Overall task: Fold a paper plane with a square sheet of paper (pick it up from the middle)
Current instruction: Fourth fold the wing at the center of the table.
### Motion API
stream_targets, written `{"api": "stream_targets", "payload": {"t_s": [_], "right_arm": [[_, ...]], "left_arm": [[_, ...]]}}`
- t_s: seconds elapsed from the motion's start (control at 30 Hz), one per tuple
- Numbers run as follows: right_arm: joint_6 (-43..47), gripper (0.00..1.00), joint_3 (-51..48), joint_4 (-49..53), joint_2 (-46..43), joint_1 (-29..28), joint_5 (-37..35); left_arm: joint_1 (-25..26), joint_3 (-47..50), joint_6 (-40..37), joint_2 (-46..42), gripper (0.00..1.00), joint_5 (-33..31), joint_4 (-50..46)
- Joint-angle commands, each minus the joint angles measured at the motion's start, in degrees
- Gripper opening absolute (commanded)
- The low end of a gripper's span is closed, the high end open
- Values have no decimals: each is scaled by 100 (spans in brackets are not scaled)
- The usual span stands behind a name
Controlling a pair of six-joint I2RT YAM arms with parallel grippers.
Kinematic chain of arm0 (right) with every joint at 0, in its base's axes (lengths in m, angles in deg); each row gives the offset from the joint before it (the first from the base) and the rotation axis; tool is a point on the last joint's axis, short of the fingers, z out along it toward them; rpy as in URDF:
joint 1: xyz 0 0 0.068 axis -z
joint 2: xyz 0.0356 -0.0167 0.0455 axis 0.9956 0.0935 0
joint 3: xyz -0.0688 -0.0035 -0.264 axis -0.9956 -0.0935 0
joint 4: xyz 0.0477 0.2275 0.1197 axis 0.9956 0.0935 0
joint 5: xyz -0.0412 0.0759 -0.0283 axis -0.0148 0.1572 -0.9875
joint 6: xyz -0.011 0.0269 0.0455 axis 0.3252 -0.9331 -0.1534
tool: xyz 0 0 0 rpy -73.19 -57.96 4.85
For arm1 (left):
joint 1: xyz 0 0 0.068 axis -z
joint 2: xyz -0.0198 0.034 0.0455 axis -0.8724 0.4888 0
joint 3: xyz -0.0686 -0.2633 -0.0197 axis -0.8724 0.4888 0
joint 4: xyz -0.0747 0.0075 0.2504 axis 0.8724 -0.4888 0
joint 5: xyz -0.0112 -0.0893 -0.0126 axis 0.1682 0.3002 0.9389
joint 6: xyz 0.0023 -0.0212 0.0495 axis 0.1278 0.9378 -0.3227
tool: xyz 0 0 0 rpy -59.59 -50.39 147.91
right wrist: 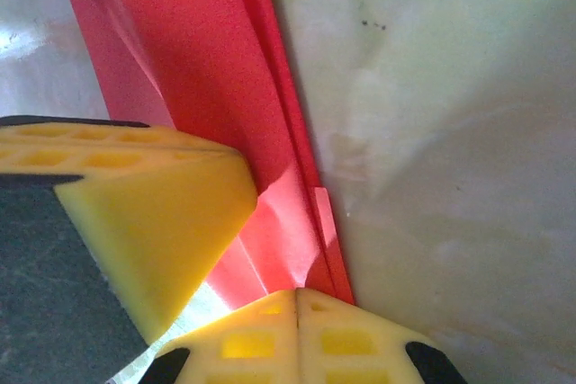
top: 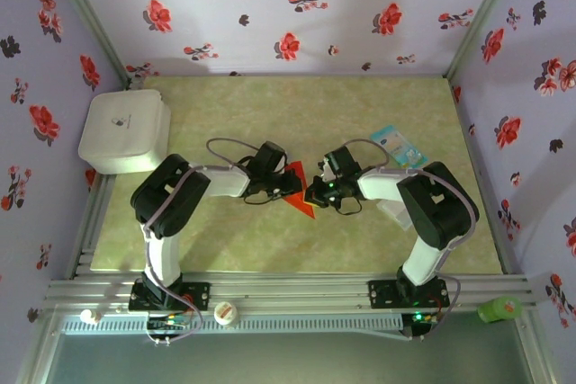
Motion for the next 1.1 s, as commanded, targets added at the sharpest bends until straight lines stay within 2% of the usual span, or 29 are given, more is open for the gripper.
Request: {"api": "stream_targets", "payload": {"t_s": [0.0, 0.6, 1.07], "right_arm": [[227, 0, -233, 738, 136, 35, -429], [475, 0, -412, 957, 95, 28, -437], [570, 0, -473, 931, 104, 29, -377]], "left_arm": [[-80, -96, 142, 221, 9, -254, -321], [-868, -764, 48, 548, 11, -648, -1242], [-1384, -1140, -101, 738, 12, -860, -1571]]}}
